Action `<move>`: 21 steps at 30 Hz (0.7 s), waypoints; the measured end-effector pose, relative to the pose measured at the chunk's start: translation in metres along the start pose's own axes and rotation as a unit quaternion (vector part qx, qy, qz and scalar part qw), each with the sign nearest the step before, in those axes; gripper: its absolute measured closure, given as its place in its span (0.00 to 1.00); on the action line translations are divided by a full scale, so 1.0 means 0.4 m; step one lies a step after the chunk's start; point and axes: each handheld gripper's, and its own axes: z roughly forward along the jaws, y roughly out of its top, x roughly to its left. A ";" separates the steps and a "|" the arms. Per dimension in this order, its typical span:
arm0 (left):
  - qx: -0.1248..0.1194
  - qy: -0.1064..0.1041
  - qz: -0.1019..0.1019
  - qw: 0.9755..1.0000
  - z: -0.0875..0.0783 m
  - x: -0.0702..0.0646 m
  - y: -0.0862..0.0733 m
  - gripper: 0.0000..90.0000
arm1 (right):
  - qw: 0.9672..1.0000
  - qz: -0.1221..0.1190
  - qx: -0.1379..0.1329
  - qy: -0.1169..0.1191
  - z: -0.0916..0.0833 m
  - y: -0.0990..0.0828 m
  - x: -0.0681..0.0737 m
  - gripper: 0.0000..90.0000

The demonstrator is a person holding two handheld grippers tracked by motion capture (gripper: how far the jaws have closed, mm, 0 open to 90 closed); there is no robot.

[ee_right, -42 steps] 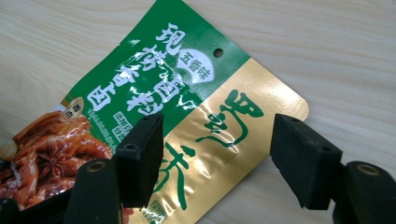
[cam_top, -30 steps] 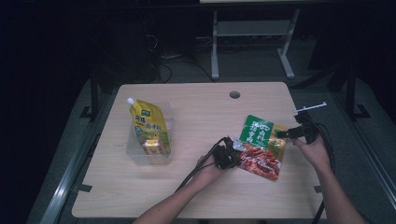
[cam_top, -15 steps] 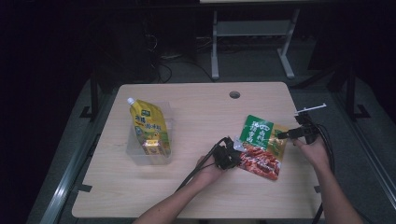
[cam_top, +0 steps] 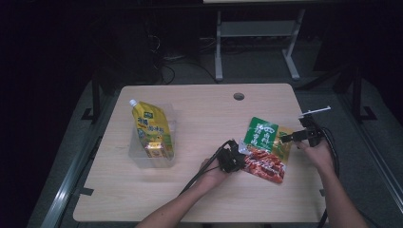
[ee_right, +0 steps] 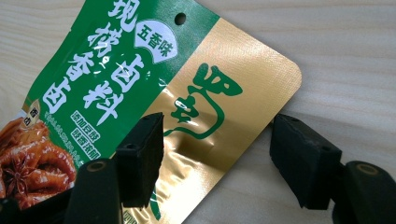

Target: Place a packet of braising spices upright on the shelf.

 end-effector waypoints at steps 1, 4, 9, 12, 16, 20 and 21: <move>-0.002 0.001 0.000 1.000 0.001 0.000 0.000 1.00 | 1.000 0.001 0.000 0.001 0.000 0.000 0.000 0.39; -0.003 0.001 0.001 1.000 0.001 -0.001 0.000 1.00 | 1.000 0.006 0.000 -0.003 0.000 0.001 0.000 0.42; -0.003 0.001 0.002 1.000 0.001 -0.001 -0.001 1.00 | 1.000 0.007 -0.001 0.000 0.000 0.001 -0.001 0.45; -0.003 0.002 0.002 1.000 0.001 -0.001 0.000 1.00 | 1.000 0.014 -0.004 0.009 -0.004 -0.001 -0.004 0.49; -0.002 0.003 0.004 1.000 0.001 -0.001 0.000 1.00 | 1.000 0.013 0.000 0.012 -0.005 -0.003 -0.004 0.52; -0.001 0.003 0.004 1.000 0.001 -0.003 0.001 1.00 | 1.000 0.008 -0.004 0.025 -0.007 -0.004 -0.002 0.55; -0.002 0.002 0.002 1.000 0.001 -0.003 0.000 1.00 | 1.000 0.004 -0.005 0.027 -0.008 -0.003 -0.001 0.56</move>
